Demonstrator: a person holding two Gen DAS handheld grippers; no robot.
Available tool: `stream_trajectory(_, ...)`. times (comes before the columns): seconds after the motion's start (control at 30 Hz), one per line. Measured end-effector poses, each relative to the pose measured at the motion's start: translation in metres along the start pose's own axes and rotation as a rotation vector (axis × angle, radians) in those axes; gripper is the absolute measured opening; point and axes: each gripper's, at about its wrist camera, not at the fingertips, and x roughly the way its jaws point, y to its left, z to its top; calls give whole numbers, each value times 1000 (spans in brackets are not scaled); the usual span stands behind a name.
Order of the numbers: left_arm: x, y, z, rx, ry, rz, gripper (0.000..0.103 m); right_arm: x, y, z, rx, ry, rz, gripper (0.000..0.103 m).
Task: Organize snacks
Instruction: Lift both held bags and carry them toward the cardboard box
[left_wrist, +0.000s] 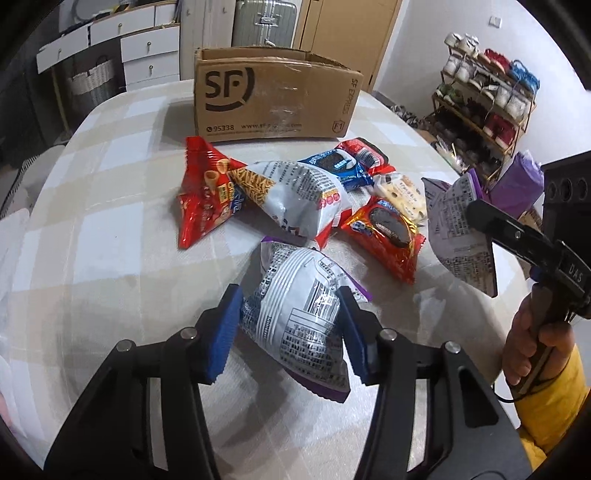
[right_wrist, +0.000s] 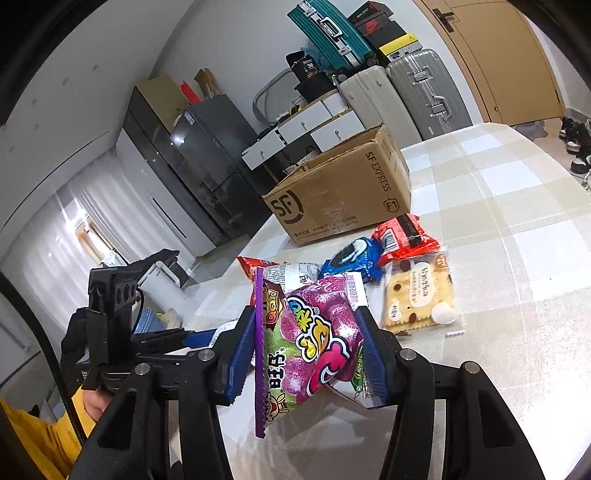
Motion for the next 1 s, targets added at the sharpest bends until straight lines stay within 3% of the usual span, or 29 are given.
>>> stream_trajectory(0.3,-37,23,-13,-50,-60,-9,48,2,38,9,-73,9,-1,53)
stream_trajectory(0.43,-68,33,-14,-103,-156,45,49,2,51,15,-87,9,17,53)
stream_trajectory(0.6,-101,37,-10,-133,-257,56,49,-4,69,27,-98,-9,36,53)
stream_trajectory(0.8,-121,33,-9,-156,-278,81,49,-17,86,38,-106,-51,44,53)
stream_trajectory(1.0,-133,25,-13,-156,-289,45,49,-24,102,40,-137,-59,45,53)
